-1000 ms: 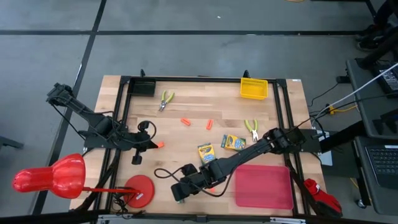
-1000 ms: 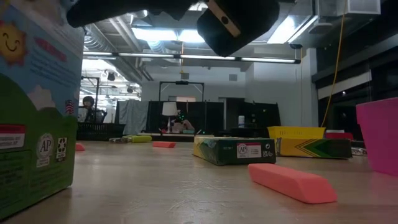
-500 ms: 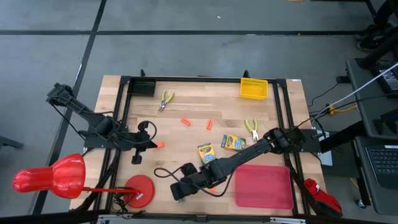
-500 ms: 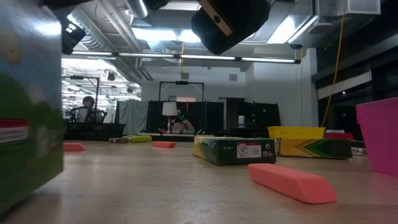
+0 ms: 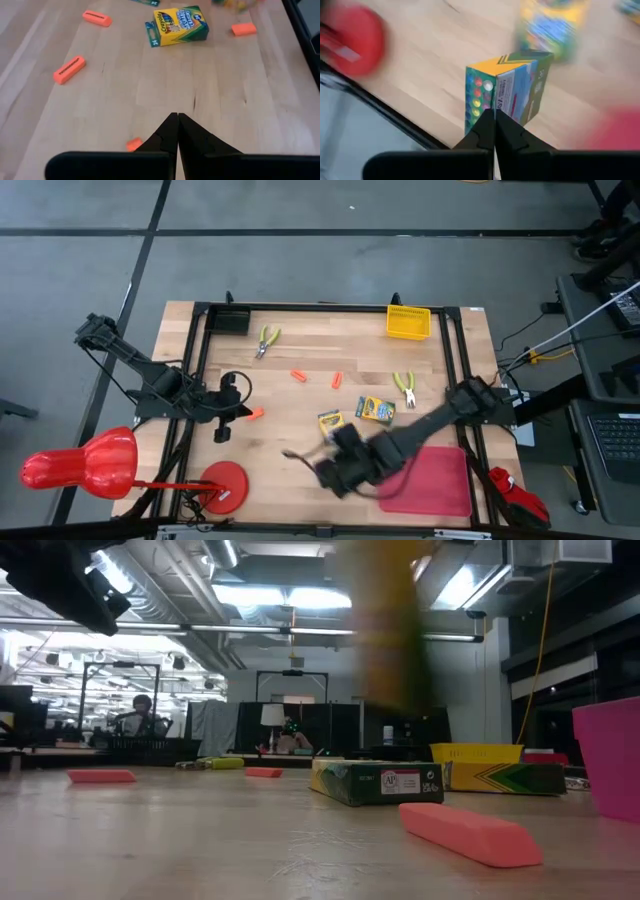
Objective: Pick & Place School Supplies
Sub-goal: Put the crayon box into the pink bin
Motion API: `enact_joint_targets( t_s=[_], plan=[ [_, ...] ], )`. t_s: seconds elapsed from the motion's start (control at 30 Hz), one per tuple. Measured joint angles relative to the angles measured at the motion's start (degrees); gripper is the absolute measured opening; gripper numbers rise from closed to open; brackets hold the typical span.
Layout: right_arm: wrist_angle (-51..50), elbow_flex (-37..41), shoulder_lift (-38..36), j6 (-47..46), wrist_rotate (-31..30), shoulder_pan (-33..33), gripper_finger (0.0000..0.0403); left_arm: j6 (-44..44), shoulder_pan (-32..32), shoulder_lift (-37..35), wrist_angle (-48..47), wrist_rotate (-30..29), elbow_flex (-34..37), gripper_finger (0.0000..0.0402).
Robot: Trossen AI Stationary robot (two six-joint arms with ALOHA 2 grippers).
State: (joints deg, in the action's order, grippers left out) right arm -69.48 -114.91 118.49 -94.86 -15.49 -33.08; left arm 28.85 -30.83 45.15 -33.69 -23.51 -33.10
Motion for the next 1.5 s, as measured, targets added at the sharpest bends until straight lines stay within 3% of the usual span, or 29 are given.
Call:
enact_joint_targets(
  t_s=[0.27,0.5,0.8,1.03,1.1,1.33,1.5],
  plan=[
    [-15.1,0.0,-2.0,-13.4,1.8,-9.0,0.0001,4.0,-2.7,1.4,3.5,-2.6,0.0,0.0004],
    [-15.9,0.0,-2.6,-29.0,-5.2,-17.2,0.0,8.1,-5.2,7.1,8.7,-2.5,0.0,0.0004],
    [-15.9,0.0,-2.6,-30.3,-9.1,-19.8,0.0,13.0,-8.2,18.6,21.1,-2.1,0.0,0.0004],
    [-17.5,0.1,-6.2,-30.1,-15.6,-20.1,0.0,18.1,-11.0,25.0,27.2,-2.2,0.0,0.0004],
    [-20.1,0.1,-7.3,-29.6,-14.8,-20.6,0.0,19.1,-11.6,26.0,28.2,-2.3,0.0,0.0004],
    [-20.5,4.5,-9.2,-24.2,-2.5,-23.4,0.0,19.9,-12.3,26.6,29.5,-3.8,0.0,0.0004],
    [-20.5,7.3,-10.6,-24.4,-1.4,-27.1,0.0,20.0,-12.0,26.6,30.4,-3.8,0.0,0.0004]
  ],
)
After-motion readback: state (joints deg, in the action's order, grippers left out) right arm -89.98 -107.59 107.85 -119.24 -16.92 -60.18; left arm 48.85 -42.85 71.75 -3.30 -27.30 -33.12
